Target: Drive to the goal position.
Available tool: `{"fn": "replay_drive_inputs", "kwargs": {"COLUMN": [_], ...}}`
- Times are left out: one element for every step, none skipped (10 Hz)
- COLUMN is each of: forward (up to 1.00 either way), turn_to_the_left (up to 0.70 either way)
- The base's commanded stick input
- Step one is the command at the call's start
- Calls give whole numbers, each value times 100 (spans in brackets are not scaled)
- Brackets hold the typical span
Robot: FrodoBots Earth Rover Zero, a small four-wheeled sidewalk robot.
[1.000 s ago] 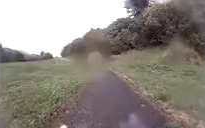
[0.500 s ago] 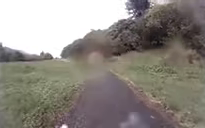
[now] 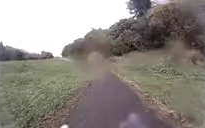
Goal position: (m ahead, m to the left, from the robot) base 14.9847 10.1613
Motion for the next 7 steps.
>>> {"fn": "replay_drive_inputs", "kwargs": {"forward": [70,70,70,70,70,70,70], "turn_to_the_left": [-35,-33,-12,0,0,0,0]}}
